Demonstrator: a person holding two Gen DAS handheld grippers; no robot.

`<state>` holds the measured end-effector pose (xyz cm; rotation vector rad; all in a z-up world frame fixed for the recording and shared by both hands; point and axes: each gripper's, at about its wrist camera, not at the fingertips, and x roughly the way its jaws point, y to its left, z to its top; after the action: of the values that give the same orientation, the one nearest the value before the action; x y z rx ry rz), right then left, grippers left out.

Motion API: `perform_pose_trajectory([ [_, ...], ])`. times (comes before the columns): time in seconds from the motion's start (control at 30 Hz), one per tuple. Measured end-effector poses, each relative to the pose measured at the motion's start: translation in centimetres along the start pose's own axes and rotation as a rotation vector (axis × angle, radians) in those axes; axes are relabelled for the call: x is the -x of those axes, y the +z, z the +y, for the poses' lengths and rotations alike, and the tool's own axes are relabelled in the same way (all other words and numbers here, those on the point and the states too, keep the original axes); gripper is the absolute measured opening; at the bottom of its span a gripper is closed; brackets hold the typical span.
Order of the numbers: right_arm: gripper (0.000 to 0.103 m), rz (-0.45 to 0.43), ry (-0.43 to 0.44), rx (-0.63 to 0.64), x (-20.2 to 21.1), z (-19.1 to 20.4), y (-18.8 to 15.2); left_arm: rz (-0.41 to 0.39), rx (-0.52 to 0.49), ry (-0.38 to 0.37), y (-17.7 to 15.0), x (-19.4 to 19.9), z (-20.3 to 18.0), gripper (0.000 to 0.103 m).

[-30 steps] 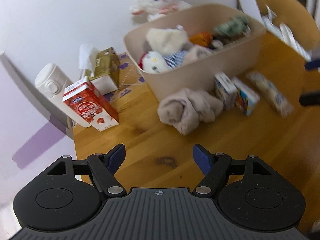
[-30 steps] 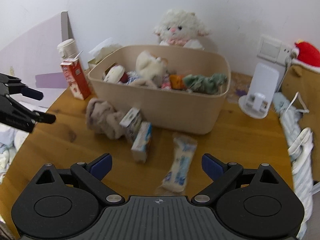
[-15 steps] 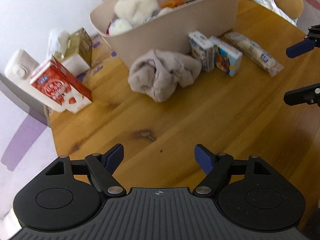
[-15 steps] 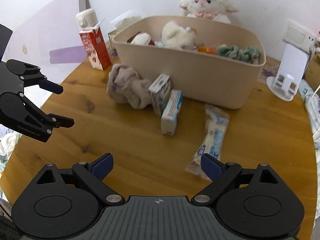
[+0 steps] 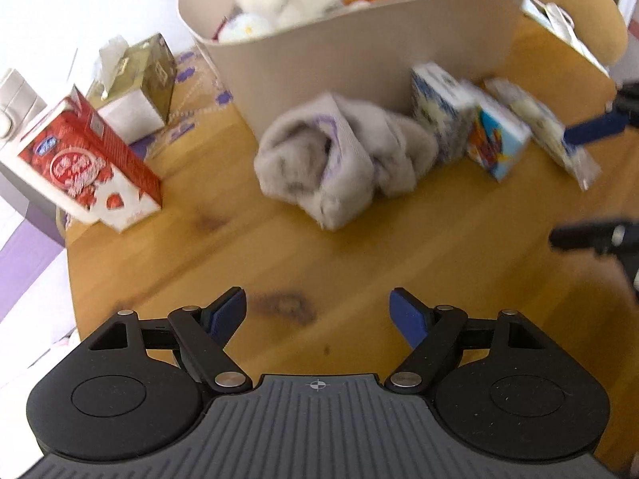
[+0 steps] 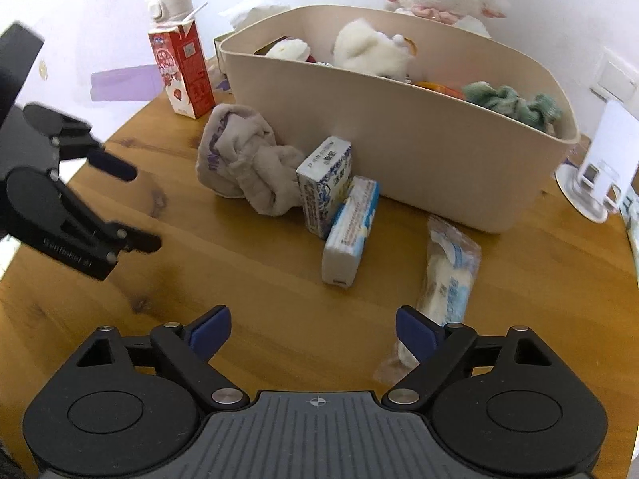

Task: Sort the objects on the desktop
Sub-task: 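Grasp the grey sock with the left tool while the right tool grasps the blue-white packet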

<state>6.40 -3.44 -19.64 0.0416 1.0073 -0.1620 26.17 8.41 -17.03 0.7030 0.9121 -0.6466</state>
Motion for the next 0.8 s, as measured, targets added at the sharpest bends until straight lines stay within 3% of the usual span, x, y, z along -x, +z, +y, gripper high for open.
perform_pose_trajectory([
  [0.3, 0.091, -0.001, -0.051, -0.002, -2.3, -0.6, 1.6, -0.018, 0.159, -0.010, 3.0, -2.1, 1.1, 0.080],
  [0.8, 0.075, 0.005, -0.077, -0.018, -4.5, -2.6, 3.9, -0.127, 0.112, -0.049, 4.9, -3.4, -1.0, 0.080],
])
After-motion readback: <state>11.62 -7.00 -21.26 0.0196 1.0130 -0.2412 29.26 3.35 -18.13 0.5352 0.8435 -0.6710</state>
